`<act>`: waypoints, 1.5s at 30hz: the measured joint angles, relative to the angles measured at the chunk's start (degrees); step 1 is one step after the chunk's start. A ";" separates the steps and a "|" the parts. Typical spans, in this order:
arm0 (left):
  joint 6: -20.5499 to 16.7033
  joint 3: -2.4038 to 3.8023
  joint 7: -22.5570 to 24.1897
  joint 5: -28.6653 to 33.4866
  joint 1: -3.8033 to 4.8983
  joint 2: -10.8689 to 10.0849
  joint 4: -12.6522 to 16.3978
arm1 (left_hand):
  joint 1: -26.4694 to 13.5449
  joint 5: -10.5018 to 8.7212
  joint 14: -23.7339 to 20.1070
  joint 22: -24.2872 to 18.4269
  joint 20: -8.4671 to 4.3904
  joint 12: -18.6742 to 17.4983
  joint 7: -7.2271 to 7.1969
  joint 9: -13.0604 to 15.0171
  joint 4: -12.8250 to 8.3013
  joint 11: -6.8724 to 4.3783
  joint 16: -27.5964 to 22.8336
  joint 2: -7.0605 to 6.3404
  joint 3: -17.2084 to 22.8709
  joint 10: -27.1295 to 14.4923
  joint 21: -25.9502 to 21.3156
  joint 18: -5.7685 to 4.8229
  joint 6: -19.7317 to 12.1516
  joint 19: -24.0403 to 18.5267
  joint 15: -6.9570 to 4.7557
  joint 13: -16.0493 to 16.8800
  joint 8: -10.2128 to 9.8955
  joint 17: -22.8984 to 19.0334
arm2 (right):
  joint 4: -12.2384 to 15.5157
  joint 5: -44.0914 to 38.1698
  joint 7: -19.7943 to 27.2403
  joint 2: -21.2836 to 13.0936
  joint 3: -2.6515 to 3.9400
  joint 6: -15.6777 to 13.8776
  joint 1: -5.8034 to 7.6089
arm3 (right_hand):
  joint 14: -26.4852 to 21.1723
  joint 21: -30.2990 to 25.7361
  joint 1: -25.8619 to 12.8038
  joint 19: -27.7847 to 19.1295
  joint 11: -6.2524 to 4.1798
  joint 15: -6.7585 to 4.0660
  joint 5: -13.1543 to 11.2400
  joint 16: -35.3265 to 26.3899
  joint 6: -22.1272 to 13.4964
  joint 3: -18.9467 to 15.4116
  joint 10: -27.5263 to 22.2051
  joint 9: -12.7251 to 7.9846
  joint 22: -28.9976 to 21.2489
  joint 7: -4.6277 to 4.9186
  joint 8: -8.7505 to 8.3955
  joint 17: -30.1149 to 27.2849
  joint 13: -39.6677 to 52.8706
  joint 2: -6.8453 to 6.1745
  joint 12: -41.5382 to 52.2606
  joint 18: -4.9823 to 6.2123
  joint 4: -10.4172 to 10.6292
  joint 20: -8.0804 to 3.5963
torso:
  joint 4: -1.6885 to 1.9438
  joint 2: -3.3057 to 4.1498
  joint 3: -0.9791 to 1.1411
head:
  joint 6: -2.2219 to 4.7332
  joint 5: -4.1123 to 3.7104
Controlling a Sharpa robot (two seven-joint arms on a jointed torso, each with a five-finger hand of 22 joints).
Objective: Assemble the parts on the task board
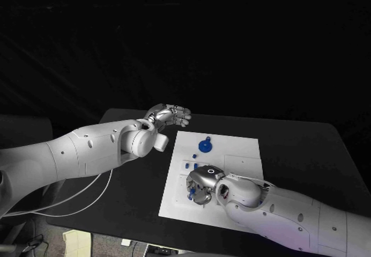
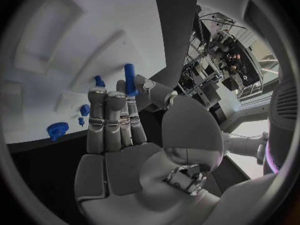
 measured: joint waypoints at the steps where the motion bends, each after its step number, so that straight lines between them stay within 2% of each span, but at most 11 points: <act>1: 0.00 0.00 0.00 0.00 0.00 0.00 0.00 | 0.00 0.00 0.00 0.00 0.00 0.00 0.00 0.00 0.00 0.00 0.00 0.00 0.00 0.00 0.00 0.00 0.00 0.00 0.00 0.00 0.00 0.00 | -0.05 -0.01 0.02 0.01 -0.01 -0.01 0.01 | 0.00 0.00 0.00 0.00 0.00 0.00 0.00 0.00 0.00 0.00 0.00 0.00 0.00 0.00 0.00 0.00 0.00 0.00 0.00 0.00 0.00 0.00 | 0.00 0.00 0.00 | 0.01 0.00; 18: 0.01 0.00 -0.01 0.05 0.00 -0.03 0.00 | 0.00 0.00 0.00 -0.01 0.00 0.00 0.00 -0.04 0.00 0.00 -0.22 0.00 0.00 0.00 0.00 -0.01 0.00 0.00 0.00 0.00 0.00 0.11 | -0.52 -0.56 -0.09 0.62 -0.14 -0.68 -0.07 | 0.01 0.00 0.19 0.00 0.00 0.00 0.21 0.00 -0.08 0.00 0.01 -0.03 0.00 0.07 -0.15 0.00 -0.07 0.18 -0.14 0.00 -0.32 0.01 | 0.03 -0.02 -0.06 | -0.14 0.94; 45: 0.02 0.00 -0.03 0.08 0.00 -0.03 0.00 | 0.00 0.00 0.00 0.03 0.00 0.00 0.00 -0.03 0.00 0.00 -0.22 0.00 0.00 0.00 0.00 -0.01 0.00 0.00 0.00 0.00 0.00 0.22 | -1.31 -2.18 -1.27 1.28 -0.29 -0.74 -0.16 | 0.23 0.21 0.27 0.00 0.00 0.05 0.16 -0.01 0.07 0.08 0.01 -0.12 0.04 0.24 -0.16 0.01 -0.02 0.24 -0.13 0.00 -0.57 0.03 | -0.01 -0.04 0.00 | -0.34 1.53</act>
